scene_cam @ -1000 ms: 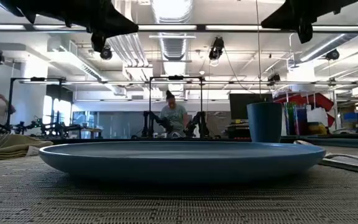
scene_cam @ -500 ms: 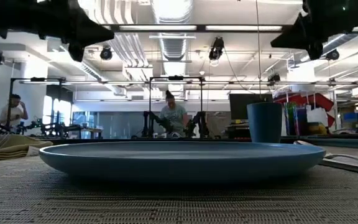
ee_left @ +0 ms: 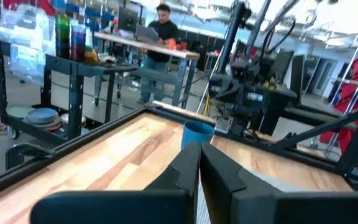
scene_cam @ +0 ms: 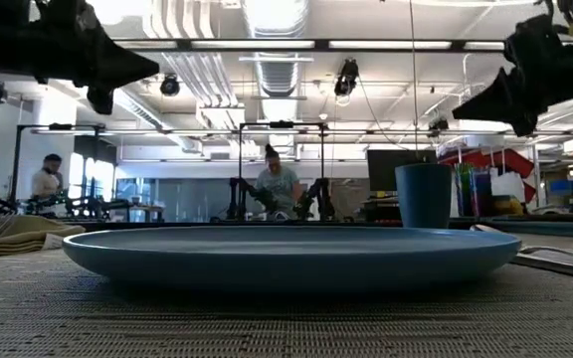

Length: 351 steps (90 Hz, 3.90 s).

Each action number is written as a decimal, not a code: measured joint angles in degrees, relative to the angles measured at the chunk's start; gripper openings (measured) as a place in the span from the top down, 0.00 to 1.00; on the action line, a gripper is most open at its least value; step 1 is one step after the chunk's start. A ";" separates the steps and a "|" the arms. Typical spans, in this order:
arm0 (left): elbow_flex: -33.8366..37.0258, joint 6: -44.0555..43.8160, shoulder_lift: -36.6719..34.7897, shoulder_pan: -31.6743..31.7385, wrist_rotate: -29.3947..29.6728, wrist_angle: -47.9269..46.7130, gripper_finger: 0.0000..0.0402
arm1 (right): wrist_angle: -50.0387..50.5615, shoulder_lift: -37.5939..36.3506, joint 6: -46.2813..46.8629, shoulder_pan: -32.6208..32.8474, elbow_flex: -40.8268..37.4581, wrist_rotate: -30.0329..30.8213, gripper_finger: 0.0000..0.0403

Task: Set table place
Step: Return to Home Position

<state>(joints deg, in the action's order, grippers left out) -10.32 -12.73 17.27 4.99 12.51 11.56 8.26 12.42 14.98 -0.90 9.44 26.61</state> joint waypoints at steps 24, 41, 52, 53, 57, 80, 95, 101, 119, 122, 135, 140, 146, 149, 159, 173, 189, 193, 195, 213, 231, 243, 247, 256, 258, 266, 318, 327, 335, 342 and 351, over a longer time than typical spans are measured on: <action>5.55 0.00 -7.79 0.00 0.02 -0.15 1.00 | 0.02 -4.84 0.02 0.01 -4.64 -0.02 1.00; 9.71 -0.23 -13.51 0.00 -0.03 -3.61 1.00 | -2.10 -6.96 -0.01 -0.27 -5.61 -0.04 1.00; 9.72 -0.22 -17.18 0.03 -0.15 -8.41 1.00 | -4.53 -9.18 -0.02 -0.55 -6.26 0.01 1.00; 9.72 -0.22 -17.25 0.04 -0.15 -8.26 1.00 | -4.93 -9.48 -0.01 -0.61 -6.38 -0.02 1.00; 9.73 -0.22 -17.26 0.04 -0.10 -7.16 1.00 | -7.36 -10.78 -0.01 -0.64 -7.10 0.00 1.00; 9.77 -0.22 -17.26 0.04 0.00 -4.86 1.00 | -17.48 -12.48 1.38 -1.01 -8.81 0.36 1.00; 9.77 -0.22 -17.26 0.07 -0.01 -4.97 1.00 | -17.16 -12.48 1.49 -1.01 -8.81 0.36 1.00; 9.77 -0.20 -17.26 0.09 0.00 -5.06 1.00 | -16.84 -12.44 1.51 -1.01 -8.81 0.36 1.00; 9.57 -0.22 -15.41 0.09 0.00 -4.82 1.00 | -17.08 -12.46 1.50 -0.86 -8.81 0.27 1.00; 9.50 -0.20 -14.97 0.09 0.00 -4.83 1.00 | -17.08 -12.46 1.49 -0.86 -8.81 0.25 1.00; 9.44 -0.20 -12.87 0.09 0.00 -4.72 1.00 | -17.06 -12.46 1.49 -0.86 -8.81 0.23 1.00; 9.40 -0.20 -12.03 0.09 0.00 -4.70 1.00 | -17.08 -12.46 1.49 -0.86 -8.81 0.22 1.00; 9.39 -0.20 -11.01 0.09 0.00 -4.70 1.00 | -17.08 -12.36 1.49 -1.02 -8.84 0.25 1.00; 9.39 -0.20 -10.50 0.09 0.00 -4.72 1.00 | -17.06 -12.26 1.49 -1.14 -8.84 0.25 1.00; 9.35 -0.20 -8.81 0.09 0.00 -4.73 1.00 | -17.07 -12.26 1.49 -1.12 -8.84 0.25 1.00; 9.28 -0.20 -6.44 0.09 0.00 -4.83 1.00 | -17.08 -12.24 1.49 -1.12 -8.84 0.25 1.00; 9.28 -0.20 -3.89 0.09 0.00 -4.83 1.00 | -17.08 -12.24 1.49 -1.12 -8.81 0.27 1.00; 9.28 -0.20 -3.33 0.09 0.00 -4.83 1.00 | -17.08 -12.24 1.49 -1.12 -8.81 0.26 1.00; 9.28 -0.20 -3.04 0.09 0.00 -4.82 1.00 | -17.06 -12.24 1.49 -1.12 -8.81 0.27 1.00; 9.26 -0.20 -0.68 0.09 0.00 -4.70 1.00 | -17.08 -12.24 1.49 -1.12 -8.81 0.27 1.00; 9.24 -0.20 1.25 0.09 0.00 -4.70 1.00 | -17.08 -12.24 1.49 -1.12 -8.81 0.27 1.00; 9.22 -0.20 2.32 0.09 0.00 -4.73 1.00 | -17.08 -12.24 1.49 -1.12 -8.81 0.28 1.00; 9.22 -0.20 2.65 0.09 0.00 -4.73 1.00 | -17.06 -12.24 1.49 -1.12 -8.81 0.29 1.00; 9.22 -0.20 3.26 0.09 0.00 -4.77 1.00 | -17.08 -12.24 1.49 -1.12 -8.81 0.28 1.00; 9.22 -0.20 3.37 0.09 0.00 -4.77 1.00 | -17.08 -12.24 1.49 -1.12 -8.81 0.28 1.00; 9.22 -0.20 3.83 0.09 0.00 -4.77 1.00 | -17.08 -12.24 1.49 -1.12 -8.81 0.27 1.00; 9.22 -0.20 4.53 0.11 0.00 -4.77 1.00 | -17.07 -12.24 1.49 -1.12 -8.81 0.29 1.00; 9.22 -0.20 4.51 0.11 0.00 -4.74 1.00 | -17.06 -12.24 1.49 -1.12 -8.81 0.27 1.00; 9.22 -0.20 4.51 0.09 0.00 -4.70 1.00 | -17.08 -12.24 1.49 -1.12 -8.81 0.29 1.00; 9.22 -0.20 4.51 0.10 0.00 -4.70 1.00 | -17.07 -12.24 1.49 -1.12 -8.81 0.28 1.00; 9.22 -0.20 4.51 0.09 0.00 -4.70 1.00 | -17.08 -12.24 1.49 -1.12 -8.79 0.29 1.00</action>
<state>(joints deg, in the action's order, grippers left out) -1.10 -12.93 21.78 5.09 12.51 6.85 -8.82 0.19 16.47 -2.02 0.64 26.89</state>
